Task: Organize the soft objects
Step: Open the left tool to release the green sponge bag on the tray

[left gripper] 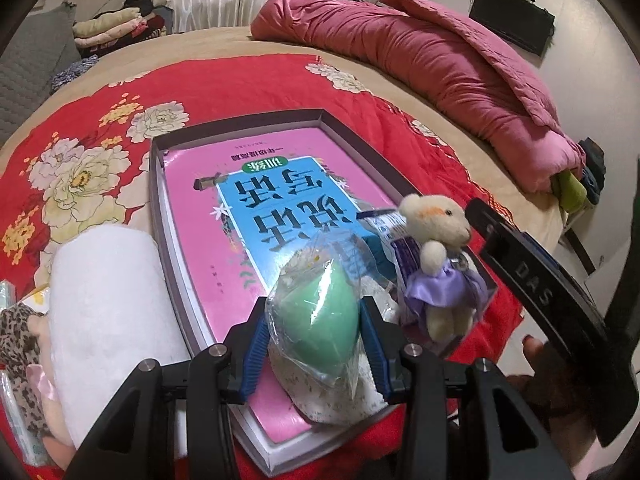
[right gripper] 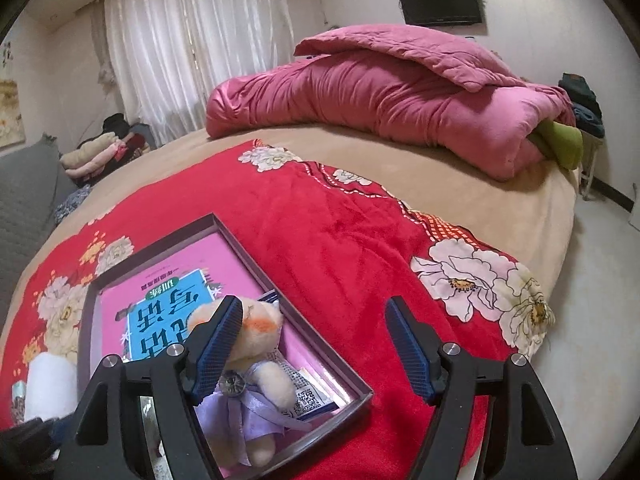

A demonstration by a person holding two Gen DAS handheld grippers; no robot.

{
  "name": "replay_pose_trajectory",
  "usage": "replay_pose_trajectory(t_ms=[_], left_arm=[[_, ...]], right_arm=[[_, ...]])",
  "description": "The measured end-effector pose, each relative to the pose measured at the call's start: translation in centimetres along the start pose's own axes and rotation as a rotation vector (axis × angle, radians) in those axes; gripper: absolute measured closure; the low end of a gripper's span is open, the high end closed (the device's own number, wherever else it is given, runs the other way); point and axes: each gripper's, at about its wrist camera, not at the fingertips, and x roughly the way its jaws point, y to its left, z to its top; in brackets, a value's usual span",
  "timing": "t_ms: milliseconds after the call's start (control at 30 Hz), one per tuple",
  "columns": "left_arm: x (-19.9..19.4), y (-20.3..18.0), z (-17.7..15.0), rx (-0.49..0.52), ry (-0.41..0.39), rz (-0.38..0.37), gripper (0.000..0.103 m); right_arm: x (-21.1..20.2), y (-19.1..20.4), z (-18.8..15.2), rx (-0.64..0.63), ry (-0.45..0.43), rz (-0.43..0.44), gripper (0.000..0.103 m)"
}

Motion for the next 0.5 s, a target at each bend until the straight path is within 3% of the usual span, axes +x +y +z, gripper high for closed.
replay_pose_trajectory(t_ms=[500], left_arm=[[-0.4,0.3,0.13,-0.006,-0.017,-0.012,0.054]], right_arm=[[0.18,0.01,-0.04,-0.001,0.003,0.006,0.028]])
